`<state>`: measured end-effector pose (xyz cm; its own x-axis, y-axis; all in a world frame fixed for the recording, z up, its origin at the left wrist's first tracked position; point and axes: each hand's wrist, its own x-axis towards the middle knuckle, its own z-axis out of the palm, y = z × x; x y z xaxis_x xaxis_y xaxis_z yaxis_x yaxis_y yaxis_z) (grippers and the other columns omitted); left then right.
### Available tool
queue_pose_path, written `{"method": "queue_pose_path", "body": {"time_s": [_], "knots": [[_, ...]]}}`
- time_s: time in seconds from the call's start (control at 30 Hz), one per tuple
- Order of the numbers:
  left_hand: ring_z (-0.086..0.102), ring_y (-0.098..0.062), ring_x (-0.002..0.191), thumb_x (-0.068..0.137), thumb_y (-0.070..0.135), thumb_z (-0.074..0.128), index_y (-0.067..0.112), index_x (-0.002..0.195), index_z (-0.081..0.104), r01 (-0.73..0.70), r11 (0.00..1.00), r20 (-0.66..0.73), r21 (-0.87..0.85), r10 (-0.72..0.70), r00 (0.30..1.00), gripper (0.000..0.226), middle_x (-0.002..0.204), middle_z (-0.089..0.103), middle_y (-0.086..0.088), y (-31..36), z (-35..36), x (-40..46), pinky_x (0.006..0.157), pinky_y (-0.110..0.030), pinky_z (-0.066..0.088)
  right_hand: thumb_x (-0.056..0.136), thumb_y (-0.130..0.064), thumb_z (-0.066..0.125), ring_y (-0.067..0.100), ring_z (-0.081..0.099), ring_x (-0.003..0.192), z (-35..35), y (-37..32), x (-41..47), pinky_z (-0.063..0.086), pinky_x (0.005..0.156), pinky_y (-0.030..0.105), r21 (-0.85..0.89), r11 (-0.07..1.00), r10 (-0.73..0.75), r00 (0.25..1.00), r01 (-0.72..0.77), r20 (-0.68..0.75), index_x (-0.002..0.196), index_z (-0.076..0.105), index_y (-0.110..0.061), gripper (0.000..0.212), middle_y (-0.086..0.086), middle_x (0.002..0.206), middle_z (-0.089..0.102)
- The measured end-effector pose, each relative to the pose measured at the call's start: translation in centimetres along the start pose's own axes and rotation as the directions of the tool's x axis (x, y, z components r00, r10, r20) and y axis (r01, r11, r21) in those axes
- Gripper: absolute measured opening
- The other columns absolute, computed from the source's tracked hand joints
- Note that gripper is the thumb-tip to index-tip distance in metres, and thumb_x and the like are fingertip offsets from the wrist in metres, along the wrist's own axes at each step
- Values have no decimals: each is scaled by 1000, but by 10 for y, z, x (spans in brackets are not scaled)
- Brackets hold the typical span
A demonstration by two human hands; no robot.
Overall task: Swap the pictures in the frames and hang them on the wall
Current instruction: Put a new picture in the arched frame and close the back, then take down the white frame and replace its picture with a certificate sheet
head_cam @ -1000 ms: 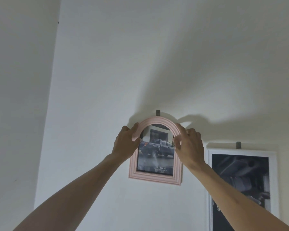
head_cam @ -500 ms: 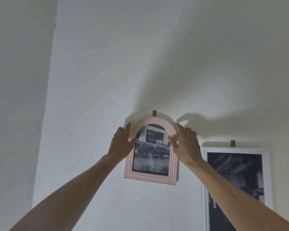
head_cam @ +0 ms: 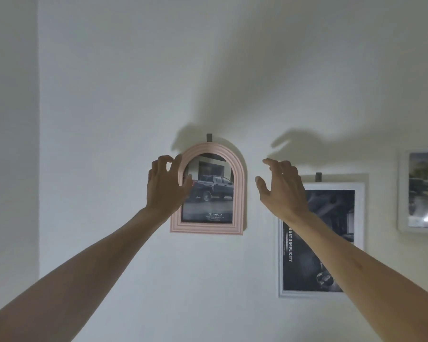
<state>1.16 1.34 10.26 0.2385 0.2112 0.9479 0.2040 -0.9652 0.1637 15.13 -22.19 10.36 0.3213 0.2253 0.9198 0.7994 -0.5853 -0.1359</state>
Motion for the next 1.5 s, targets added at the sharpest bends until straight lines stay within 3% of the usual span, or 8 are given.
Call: {"method": "queue_pose_path", "body": {"time_s": [0.17, 0.33, 0.43, 0.57, 0.83, 1.1, 1.33, 1.5], "knots": [[48, -29, 114, 82, 24, 66, 10, 123, 60, -300, 953, -72, -50, 296, 952, 43, 122, 59, -12, 57, 17, -17, 95, -43, 46, 87, -28, 66, 37, 53, 110, -28, 37, -11, 46, 88, 46, -72, 997, 8, 992, -17, -126, 131, 55, -11, 49, 16, 126, 54], [53, -30, 111, 88, 24, 61, 12, 131, 56, -296, 931, 59, -214, 315, 947, 45, 123, 59, -10, 119, 40, -43, 89, -41, 50, 87, -27, 66, 36, 49, 119, -60, 86, -30, 48, 91, 48, -71, 988, 132, 984, -141, -116, 141, 43, -11, 61, 16, 135, 46], [53, -27, 113, 92, 26, 56, 16, 140, 46, -171, 950, 236, -259, 234, 943, 50, 127, 55, -7, 143, 57, -58, 88, -41, 51, 90, -31, 65, 34, 46, 127, -74, 117, -46, 47, 96, 46, -31, 962, 271, 961, -273, -45, 146, 32, -16, 67, 15, 143, 40], [54, -22, 117, 92, 29, 59, 18, 144, 37, 184, 922, 443, -340, -15, 896, 57, 132, 50, -4, 163, 80, -75, 99, -41, 47, 92, -30, 65, 36, 50, 123, -89, 150, -65, 49, 92, 46, 22, 907, 417, 903, -421, 102, 148, 23, -20, 71, 15, 144, 36], [63, -14, 91, 87, 26, 69, 16, 128, 55, 555, 709, 533, -435, -294, 793, 45, 104, 65, 3, 181, 97, -79, 82, -29, 53, 94, -30, 64, 29, 58, 118, -97, 190, -83, 46, 100, 39, 95, 834, 458, 778, -544, 430, 152, 21, -19, 73, 12, 132, 58], [63, -20, 92, 85, 16, 74, 15, 121, 60, 584, 701, 585, -409, -290, 758, 38, 103, 65, 1, 207, 102, -85, 76, -25, 45, 97, -9, 56, 27, 64, 96, -84, 206, -88, 42, 78, 28, 209, 828, 412, 817, -520, 403, 129, 48, -10, 33, 5, 99, 63], [65, -17, 83, 88, 16, 69, 25, 112, 65, 582, 714, 511, -389, -358, 781, 26, 90, 67, 4, 222, 88, -86, 79, -41, 58, 97, -12, 56, 25, 60, 91, -94, 220, -89, 39, 77, 28, 262, 847, 332, 844, -464, 422, 126, 48, -11, 29, 7, 99, 63], [65, -17, 77, 88, 16, 68, 23, 113, 64, 631, 679, 537, -375, -395, 745, 26, 88, 69, 1, 233, 72, -99, 70, -34, 55, 99, -18, 57, 24, 60, 92, -105, 222, -99, 38, 79, 27, 279, 855, 289, 849, -436, 442, 131, 47, -12, 34, 6, 101, 62]]}}
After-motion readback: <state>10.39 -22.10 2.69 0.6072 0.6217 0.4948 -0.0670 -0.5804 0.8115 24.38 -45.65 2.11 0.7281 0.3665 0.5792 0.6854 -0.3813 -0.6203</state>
